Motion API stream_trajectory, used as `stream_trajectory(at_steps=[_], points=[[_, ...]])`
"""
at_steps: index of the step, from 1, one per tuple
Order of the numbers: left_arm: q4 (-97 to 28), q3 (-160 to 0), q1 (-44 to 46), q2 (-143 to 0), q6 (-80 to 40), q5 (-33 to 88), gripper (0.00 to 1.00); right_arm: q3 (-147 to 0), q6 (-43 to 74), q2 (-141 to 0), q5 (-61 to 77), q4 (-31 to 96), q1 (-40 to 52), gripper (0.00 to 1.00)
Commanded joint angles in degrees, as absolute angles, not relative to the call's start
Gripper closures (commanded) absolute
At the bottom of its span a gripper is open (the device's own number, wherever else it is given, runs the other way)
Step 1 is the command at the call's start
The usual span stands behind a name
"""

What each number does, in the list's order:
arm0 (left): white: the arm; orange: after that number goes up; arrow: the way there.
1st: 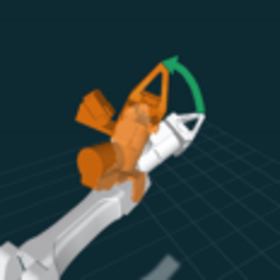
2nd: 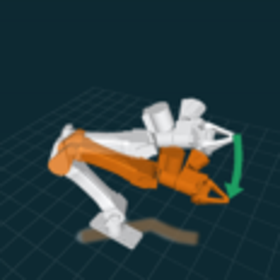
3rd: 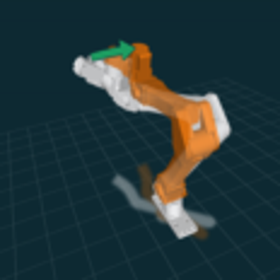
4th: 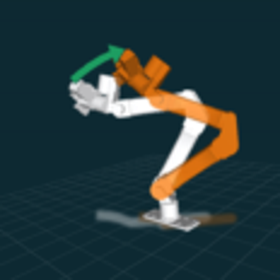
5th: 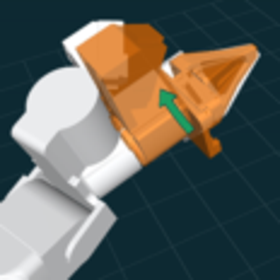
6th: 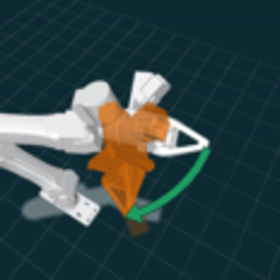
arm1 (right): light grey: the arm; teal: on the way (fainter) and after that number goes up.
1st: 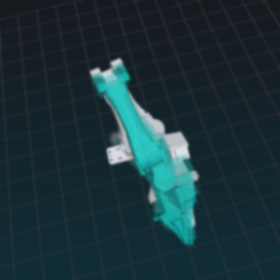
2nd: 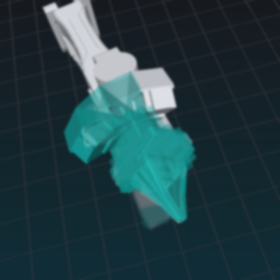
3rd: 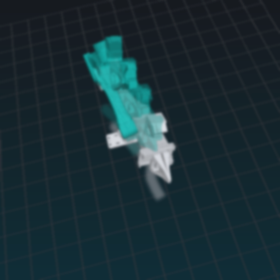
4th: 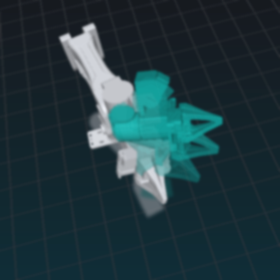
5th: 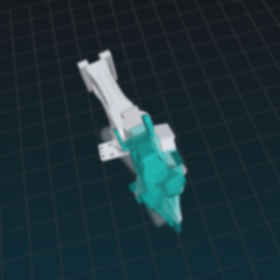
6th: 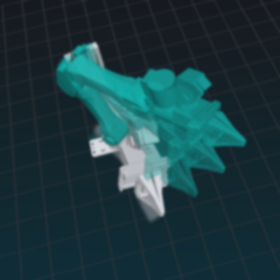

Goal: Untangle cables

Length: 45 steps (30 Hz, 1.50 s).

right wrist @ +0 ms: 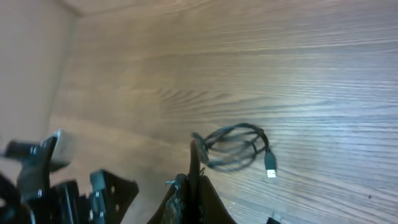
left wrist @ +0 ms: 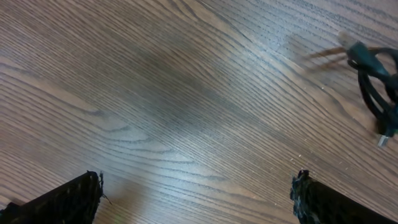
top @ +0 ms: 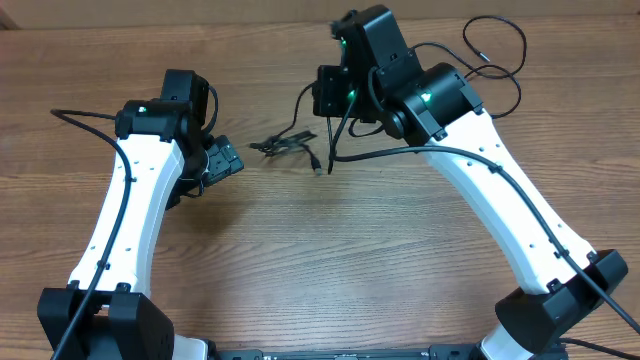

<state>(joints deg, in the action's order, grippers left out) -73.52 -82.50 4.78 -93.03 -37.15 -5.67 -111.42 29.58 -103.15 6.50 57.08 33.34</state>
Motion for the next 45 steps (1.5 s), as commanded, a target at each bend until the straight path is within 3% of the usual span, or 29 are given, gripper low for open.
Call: stream_trajectory(at_steps=[1,3,5,8,11,13,15,19,21,25,34,45], points=[[-73.45,-82.63,4.51,-93.54,-37.3,-6.39,0.01,-111.81,26.81,-102.87,16.34,54.43,33.26,0.96],[-73.45,-82.63,4.51,-93.54,-37.3,-6.39,0.01,-111.81,17.58,-102.87,30.81,52.25,33.26,0.96],[-73.45,-82.65,4.51,-93.54,-37.3,-6.39,0.01,-111.81,12.93,-102.87,34.57,51.46,33.26,0.96],[-73.45,-82.65,4.51,-93.54,-37.3,-6.39,0.0,-111.81,15.05,-102.87,20.75,53.1,33.26,0.96],[-73.45,-82.65,4.51,-93.54,-37.3,-6.39,0.01,-111.81,25.3,-102.87,2.74,57.52,33.26,0.96],[-73.45,-82.65,4.51,-93.54,-37.3,-6.39,0.0,-111.81,28.8,-102.87,-0.99,59.79,33.26,0.96],[-73.45,-82.63,4.51,-93.54,-37.3,-6.39,0.0,-111.81,27.73,-102.87,4.14,60.36,33.26,0.96],[-73.45,-82.63,4.51,-93.54,-37.3,-6.39,0.0,-111.81,12.71,-102.87,27.09,59.9,33.26,0.96],[-73.45,-82.65,4.51,-93.54,-37.3,-6.39,0.0,-111.81,7.31,-102.87,27.2,59.86,33.26,0.96],[-73.45,-82.63,4.51,-93.54,-37.3,-6.39,0.0,-111.98,18.15,-102.76,12.38,58.76,32.93,0.96],[-73.45,-82.63,4.51,-93.54,-37.3,-6.39,0.0,-120.73,19.49,-98.02,22.31,54.89,32.12,0.96],[-73.45,-82.65,4.51,-93.54,-37.3,-6.39,0.01,-118.24,19.57,-97.8,10.17,64.1,32.18,0.96]])
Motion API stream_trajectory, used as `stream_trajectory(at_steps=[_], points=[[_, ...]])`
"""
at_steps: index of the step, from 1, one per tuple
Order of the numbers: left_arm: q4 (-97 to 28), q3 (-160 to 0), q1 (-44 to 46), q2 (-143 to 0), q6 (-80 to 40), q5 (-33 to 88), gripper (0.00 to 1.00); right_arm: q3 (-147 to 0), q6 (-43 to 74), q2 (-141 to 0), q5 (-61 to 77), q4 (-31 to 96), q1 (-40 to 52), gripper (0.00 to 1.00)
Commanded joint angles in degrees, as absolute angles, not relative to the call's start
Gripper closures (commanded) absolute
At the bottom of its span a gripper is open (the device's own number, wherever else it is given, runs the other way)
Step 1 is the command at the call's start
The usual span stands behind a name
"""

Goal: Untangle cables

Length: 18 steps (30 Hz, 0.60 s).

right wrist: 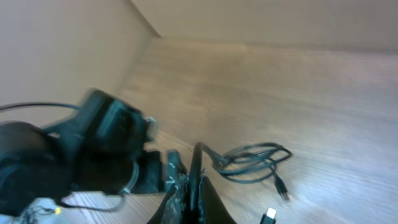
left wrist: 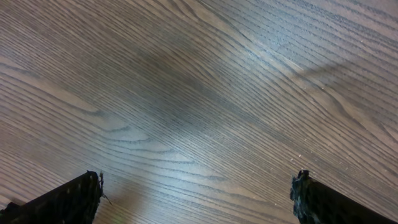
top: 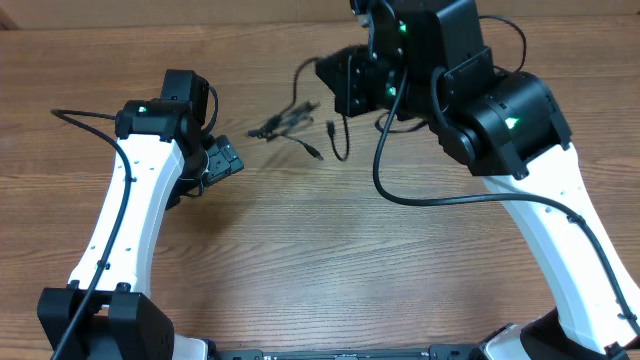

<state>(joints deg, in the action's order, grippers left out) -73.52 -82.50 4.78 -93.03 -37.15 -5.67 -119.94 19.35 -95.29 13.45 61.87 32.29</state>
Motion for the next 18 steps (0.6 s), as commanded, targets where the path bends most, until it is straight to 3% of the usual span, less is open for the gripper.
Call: stream_trajectory(at_steps=[1,11,18], points=[[-73.45,-82.63,4.51,-93.54,-37.3,-6.39,0.0,-117.78,19.88,-98.52,11.05,65.06,32.18,0.96],[-72.82,-82.63,4.51,-93.54,-37.54,-1.83,0.01,-116.88,22.98,-101.71,17.1,63.31,32.18,0.96],[-75.22,-82.63,4.51,-93.54,-36.12,19.14,0.0,-116.88,22.9,-101.71,18.09,62.92,32.16,0.96]])
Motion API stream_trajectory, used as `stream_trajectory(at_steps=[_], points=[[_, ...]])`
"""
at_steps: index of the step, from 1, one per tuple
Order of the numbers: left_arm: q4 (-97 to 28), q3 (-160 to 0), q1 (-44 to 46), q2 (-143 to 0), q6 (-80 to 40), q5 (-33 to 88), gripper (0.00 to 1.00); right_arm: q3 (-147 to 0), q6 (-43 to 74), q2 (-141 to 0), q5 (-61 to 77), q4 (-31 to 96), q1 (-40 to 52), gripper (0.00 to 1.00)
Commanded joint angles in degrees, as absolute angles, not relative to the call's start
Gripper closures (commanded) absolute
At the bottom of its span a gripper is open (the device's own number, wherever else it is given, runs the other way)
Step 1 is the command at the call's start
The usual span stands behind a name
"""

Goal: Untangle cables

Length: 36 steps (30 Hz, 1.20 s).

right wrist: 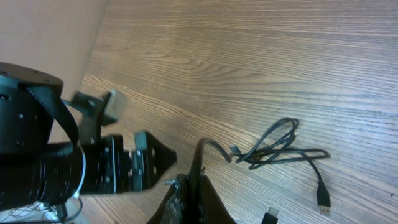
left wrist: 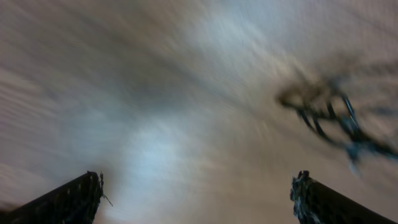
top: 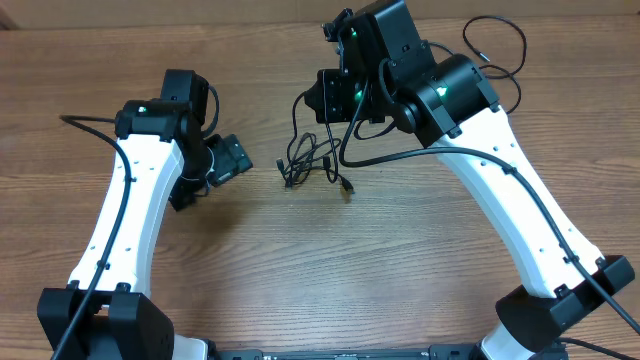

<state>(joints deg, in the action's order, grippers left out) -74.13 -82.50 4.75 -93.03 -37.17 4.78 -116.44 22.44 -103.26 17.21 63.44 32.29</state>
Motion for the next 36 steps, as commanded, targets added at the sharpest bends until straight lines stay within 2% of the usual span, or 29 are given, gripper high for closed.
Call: stream_trajectory(at_steps=[1,3,5,9,12,16,19,20,22,29,32,36], points=[[-75.07,-82.65,4.6,-93.54,-33.08,23.46,0.0,-116.88,22.9,-101.71,18.09,62.92,32.14,0.96],[-74.83,-82.65,5.65,-93.54,-22.46,33.63,0.06,-116.88,22.7,-101.71,18.04,62.78,31.92,0.94],[-76.18,-82.63,7.4,-93.51,-17.3,36.99,0.11,-116.88,22.74,-101.71,18.06,62.26,31.62,0.93],[-76.73,-82.52,12.97,-93.54,-18.52,28.38,0.11,-116.9,24.6,-101.71,18.15,60.47,29.8,0.96],[-75.96,-82.48,16.97,-93.54,-25.02,17.54,0.09,-117.03,27.68,-101.71,20.18,60.07,27.4,0.96],[-72.62,-82.48,20.08,-93.71,-27.22,11.49,0.03,-117.03,27.64,-101.71,32.8,58.83,23.68,0.96],[-68.82,-82.48,21.28,-94.3,-27.03,10.94,0.04,-117.05,27.66,-101.69,41.63,57.69,21.47,0.96],[-67.44,-82.48,21.47,-94.52,-27.05,10.87,0.06,-117.05,27.66,-101.69,43.94,57.47,20.88,0.96],[-64.27,-82.48,21.5,-95.07,-27.05,10.15,0.2,-117.05,27.66,-101.69,47.68,57.49,19.88,0.96],[-57.74,-82.48,21.5,-97.93,-27.05,7.27,0.27,-117.08,28.38,-101.14,56.99,54.63,18.15,0.96],[-57.45,-82.48,21.5,-100.12,-27.0,7.25,0.4,-117.14,29.91,-99.74,57.76,52.93,17.26,0.96],[-57.17,-82.48,21.52,-102.94,-25.34,7.49,0.51,-117.14,30.46,-97.32,57.65,50.59,16.21,0.96]])
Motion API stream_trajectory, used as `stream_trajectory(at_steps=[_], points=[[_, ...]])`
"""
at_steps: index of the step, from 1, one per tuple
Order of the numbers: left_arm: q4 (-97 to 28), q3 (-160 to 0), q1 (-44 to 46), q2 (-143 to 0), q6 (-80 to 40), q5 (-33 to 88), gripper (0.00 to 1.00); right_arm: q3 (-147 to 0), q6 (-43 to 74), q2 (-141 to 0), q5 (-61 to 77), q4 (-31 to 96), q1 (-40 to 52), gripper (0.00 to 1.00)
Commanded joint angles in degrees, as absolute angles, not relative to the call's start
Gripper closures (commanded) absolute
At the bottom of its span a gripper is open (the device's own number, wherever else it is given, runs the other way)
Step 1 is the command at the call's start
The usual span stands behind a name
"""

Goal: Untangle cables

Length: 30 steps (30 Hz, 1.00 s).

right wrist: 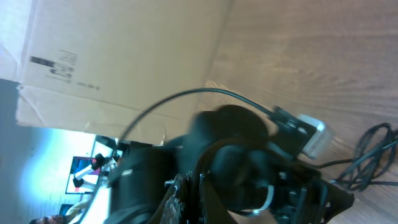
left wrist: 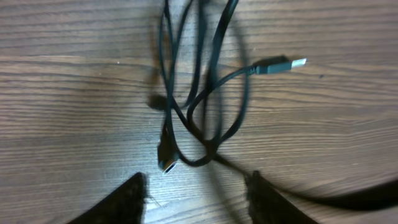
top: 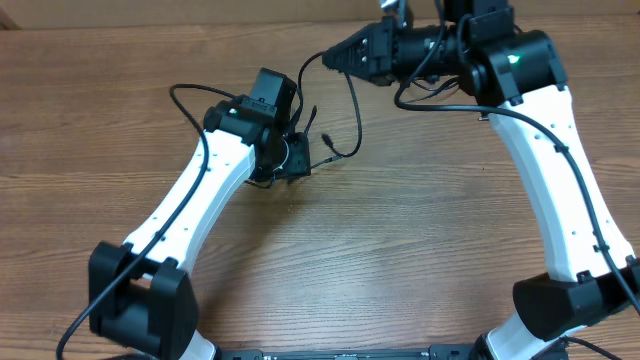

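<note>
A thin black cable tangle (left wrist: 202, 93) lies in loops on the wooden table, with a silver USB plug (left wrist: 283, 64) at the right and a small connector (left wrist: 166, 165) at the lower left. My left gripper (left wrist: 196, 200) is open just short of the loops, its fingers (left wrist: 127, 199) either side of them; overhead it is the left gripper (top: 290, 160). My right gripper (top: 335, 60) is raised at the back, shut on one strand of the cable (top: 352, 110), which hangs down to the tangle. In the right wrist view the right gripper (right wrist: 199, 186) pinches that strand.
The right arm's own black wiring (top: 500, 30) loops at the back right. A cardboard box (right wrist: 124, 50) stands beyond the table's far edge. Bare wooden table (top: 400, 250) spreads in front of both arms.
My left arm has moved right from the table's left part to the tangle, still open. My right gripper now sits higher and farther back, the held strand hanging down from it.
My right gripper was shut on a cable strand throughout. First the bundle lay tight on the table by it; then it was pulled back and up; then it lay lower and looser. My left gripper stayed open at the left until now, when it stands at the loops.
</note>
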<state>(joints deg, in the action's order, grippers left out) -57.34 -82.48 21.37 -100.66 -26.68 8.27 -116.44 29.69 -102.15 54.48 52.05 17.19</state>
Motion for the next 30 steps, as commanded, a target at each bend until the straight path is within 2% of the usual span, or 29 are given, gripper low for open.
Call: stream_trajectory(at_steps=[1,6,10,13,16,21,23,24,28,30], points=[[-57.14,-82.48,21.5,-103.53,-25.3,7.49,0.51,-117.16,30.7,-96.71,57.47,50.11,15.9,0.96],[-56.49,-82.48,21.5,-105.45,-25.3,6.79,0.5,-118.19,31.77,-94.26,57.1,48.64,13.85,0.96],[-56.4,-82.5,21.04,-105.62,-27.59,3.07,0.69,-118.91,31.77,-92.09,57.12,48.69,12.53,0.96],[-56.45,-82.5,20.18,-105.62,-30.06,3.05,0.76,-118.91,31.77,-90.3,57.1,49.21,12.45,0.96],[-56.36,-82.7,19.05,-105.3,-28.21,9.8,0.88,-118.91,31.75,-89.3,56.88,49.39,12.32,0.96],[-56.31,-85.54,14.39,-104.42,-21.82,28.8,0.89,-118.89,31.75,-89.14,57.93,50.52,12.14,0.96],[-56.69,-86.94,11.57,-104.42,-20.84,33.54,0.83,-118.89,31.75,-89.14,60.23,50.87,12.14,0.96],[-56.64,-87.31,9.19,-104.42,-18.9,37.1,0.5,-118.89,31.75,-89.14,63.24,50.85,12.14,0.96],[-58.0,-87.29,5.96,-104.47,-13.19,45.47,0.25,-118.89,31.75,-89.14,66.78,50.85,12.14,0.96],[-58.94,-87.29,5.61,-104.47,-9.43,49.06,0.19,-118.89,31.75,-89.14,66.81,50.85,12.14,0.96]])
